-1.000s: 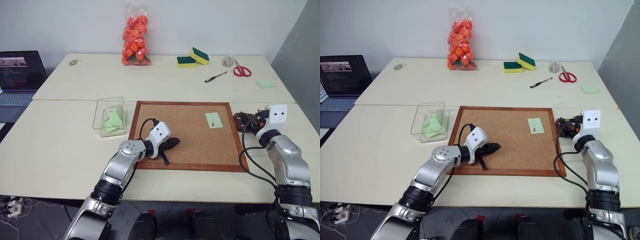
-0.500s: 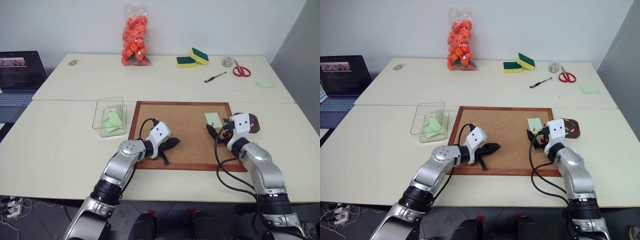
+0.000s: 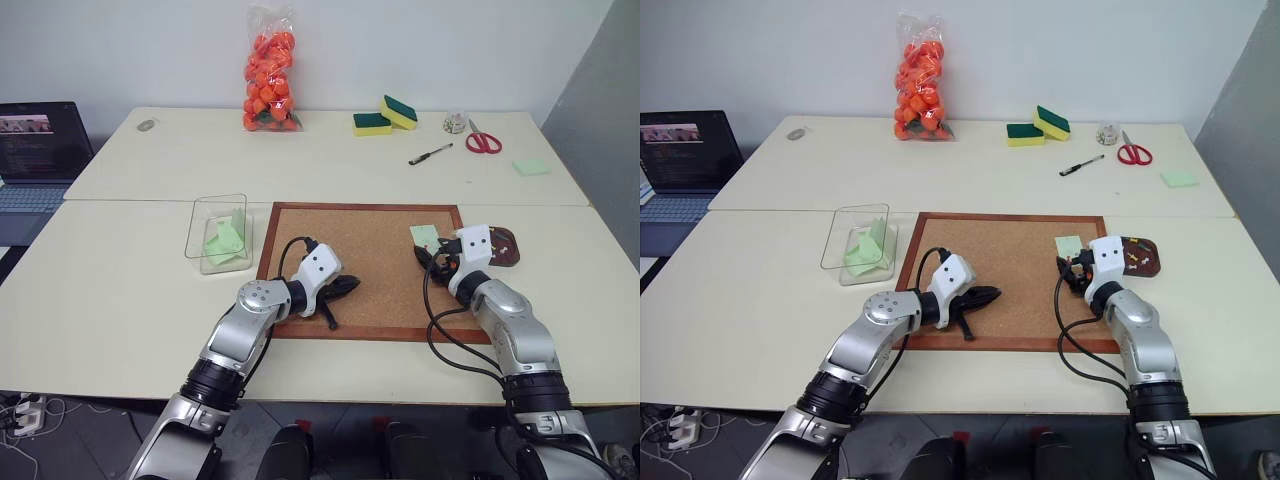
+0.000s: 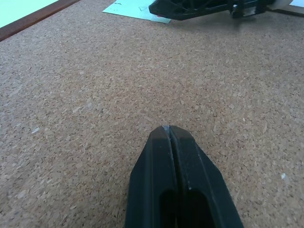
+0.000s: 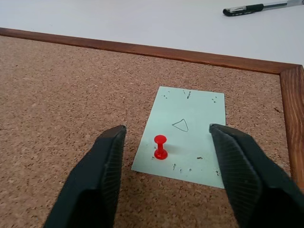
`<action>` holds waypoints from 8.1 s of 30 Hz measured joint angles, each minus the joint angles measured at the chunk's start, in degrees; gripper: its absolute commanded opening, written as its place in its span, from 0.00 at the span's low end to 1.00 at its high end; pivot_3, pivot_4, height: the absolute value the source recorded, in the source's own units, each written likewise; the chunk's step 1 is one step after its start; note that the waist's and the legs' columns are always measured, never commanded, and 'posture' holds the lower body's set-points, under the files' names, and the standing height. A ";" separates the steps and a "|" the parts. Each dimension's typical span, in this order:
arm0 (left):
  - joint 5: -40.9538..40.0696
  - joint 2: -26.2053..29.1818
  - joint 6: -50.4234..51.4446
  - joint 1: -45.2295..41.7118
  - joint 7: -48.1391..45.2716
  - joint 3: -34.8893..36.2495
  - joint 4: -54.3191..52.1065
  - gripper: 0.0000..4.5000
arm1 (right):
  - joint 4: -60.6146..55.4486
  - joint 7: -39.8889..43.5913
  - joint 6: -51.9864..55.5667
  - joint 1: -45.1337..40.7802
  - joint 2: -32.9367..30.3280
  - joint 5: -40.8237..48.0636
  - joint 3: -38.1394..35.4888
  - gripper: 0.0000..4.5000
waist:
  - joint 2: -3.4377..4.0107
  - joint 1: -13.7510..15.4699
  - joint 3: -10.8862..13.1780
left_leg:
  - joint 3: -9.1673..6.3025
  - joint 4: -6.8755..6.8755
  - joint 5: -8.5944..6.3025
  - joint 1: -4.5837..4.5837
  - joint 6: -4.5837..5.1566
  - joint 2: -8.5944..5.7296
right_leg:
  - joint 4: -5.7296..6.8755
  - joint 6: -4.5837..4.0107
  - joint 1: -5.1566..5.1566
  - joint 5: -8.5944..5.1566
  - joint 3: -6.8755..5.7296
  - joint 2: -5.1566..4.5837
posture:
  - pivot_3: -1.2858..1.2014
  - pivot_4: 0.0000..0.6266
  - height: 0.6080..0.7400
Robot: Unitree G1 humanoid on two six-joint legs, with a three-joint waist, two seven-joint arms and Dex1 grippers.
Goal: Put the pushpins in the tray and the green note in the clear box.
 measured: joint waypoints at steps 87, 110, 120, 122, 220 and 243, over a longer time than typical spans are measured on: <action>-41.10 -25.50 48.94 -23.86 40.27 44.89 12.78 0.84 | -23.77 11.89 -4.97 6.75 -5.19 -0.64 6.60 0.00 | -0.42 0.08 0.25 | -0.05 0.05 0.15 -0.19 -0.28 -0.03 | -0.05 0.06 -0.15 0.02 -0.05 -0.02 | 0.52 0.24 1.00; -52.33 -25.42 58.99 -24.00 53.03 54.28 12.63 0.99 | -23.80 11.71 -4.97 6.10 -5.19 -0.69 6.61 0.00 | -0.42 0.22 0.25 | -0.04 0.06 0.15 -0.17 -0.30 -0.07 | -0.06 0.06 -0.11 0.02 -0.03 -0.08 | 0.52 0.24 1.00; -58.74 -25.71 61.42 -23.42 60.33 55.23 12.27 0.99 | -23.78 11.75 -4.97 5.39 -5.17 -0.66 6.61 0.00 | -0.42 0.26 0.25 | -0.05 0.07 0.16 -0.16 -0.32 -0.08 | -0.06 0.06 -0.10 0.02 -0.04 -0.09 | 0.52 0.24 1.00; -59.30 -25.72 60.32 -23.38 60.94 54.75 12.43 0.99 | -23.78 11.87 -4.97 5.38 -5.18 -0.66 6.61 0.00 | -0.42 0.26 0.25 | -0.05 0.07 0.16 -0.17 -0.32 -0.09 | -0.06 0.06 -0.10 0.02 -0.04 -0.08 | 0.52 0.24 1.00; 7.57 -4.70 -48.61 -22.09 -1.08 -1.34 36.18 0.00 | -29.17 -0.33 20.39 0.65 2.12 15.11 0.90 0.00 | -0.53 0.01 0.32 | -0.09 -0.13 0.21 -0.20 -0.36 -0.02 | -0.01 0.04 -0.22 0.02 -0.08 0.02 | 0.52 0.24 1.00; 1.04 -6.19 -38.36 -21.47 -2.77 4.07 32.76 0.00 | -31.28 -8.18 25.56 -1.25 4.80 19.81 -3.24 0.00 | -0.52 -0.16 0.32 | -0.10 -0.12 0.19 -0.21 -0.33 -0.02 | 0.02 0.04 -0.24 0.02 -0.09 0.03 | 0.52 0.24 1.00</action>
